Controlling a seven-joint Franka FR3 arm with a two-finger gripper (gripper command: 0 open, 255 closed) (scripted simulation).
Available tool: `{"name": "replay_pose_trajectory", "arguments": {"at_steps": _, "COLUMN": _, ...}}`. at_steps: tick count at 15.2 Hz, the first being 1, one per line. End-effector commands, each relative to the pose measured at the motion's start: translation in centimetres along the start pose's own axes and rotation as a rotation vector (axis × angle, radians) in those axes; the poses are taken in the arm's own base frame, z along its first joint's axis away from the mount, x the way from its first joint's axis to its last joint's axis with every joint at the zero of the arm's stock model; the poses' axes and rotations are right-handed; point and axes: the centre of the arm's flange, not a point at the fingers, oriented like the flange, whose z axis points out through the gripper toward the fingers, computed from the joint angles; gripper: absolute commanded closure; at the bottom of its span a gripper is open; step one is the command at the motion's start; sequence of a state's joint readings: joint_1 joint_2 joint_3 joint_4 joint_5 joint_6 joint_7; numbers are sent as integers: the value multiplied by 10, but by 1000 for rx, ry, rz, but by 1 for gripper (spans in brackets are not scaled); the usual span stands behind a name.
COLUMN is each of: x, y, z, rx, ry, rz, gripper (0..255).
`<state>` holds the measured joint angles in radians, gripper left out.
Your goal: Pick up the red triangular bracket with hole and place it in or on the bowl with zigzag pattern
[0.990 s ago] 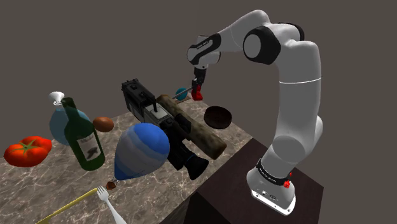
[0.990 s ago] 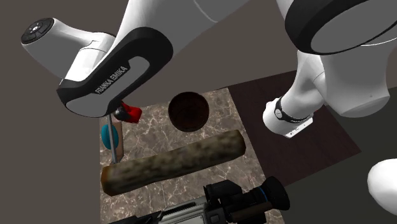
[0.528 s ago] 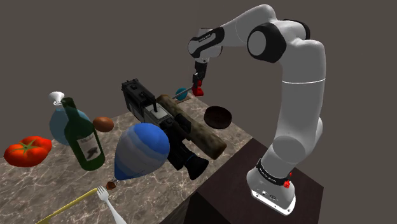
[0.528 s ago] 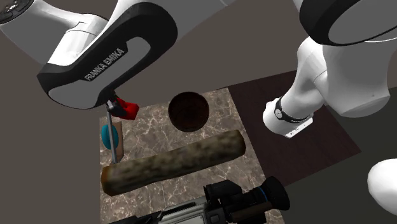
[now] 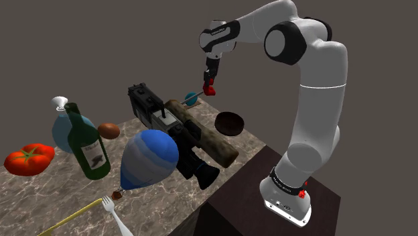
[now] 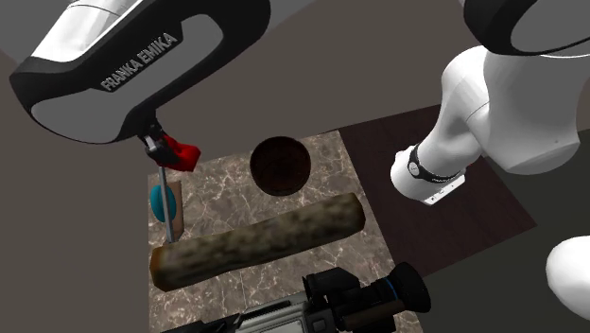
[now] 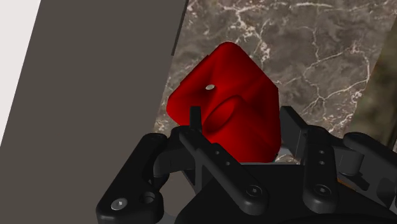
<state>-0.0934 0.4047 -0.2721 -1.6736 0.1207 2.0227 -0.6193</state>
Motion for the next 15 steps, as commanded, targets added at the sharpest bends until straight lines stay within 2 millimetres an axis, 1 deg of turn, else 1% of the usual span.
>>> {"name": "replay_pose_trajectory", "arguments": {"at_steps": 1, "x": -1, "y": -1, "z": -11, "rx": 0, "ry": 0, "rz": 0, "gripper": 255}}
{"name": "replay_pose_trajectory", "arguments": {"at_steps": 4, "x": -2, "y": -2, "z": -27, "rx": 0, "ry": 0, "rz": 0, "gripper": 255}}
{"name": "replay_pose_trajectory", "arguments": {"at_steps": 5, "x": -2, "y": -2, "z": -29, "rx": 0, "ry": 0, "rz": 0, "gripper": 255}}
{"name": "replay_pose_trajectory", "arguments": {"at_steps": 15, "x": -116, "y": -67, "z": -35, "rx": 0, "ry": 0, "rz": 0, "gripper": 255}}
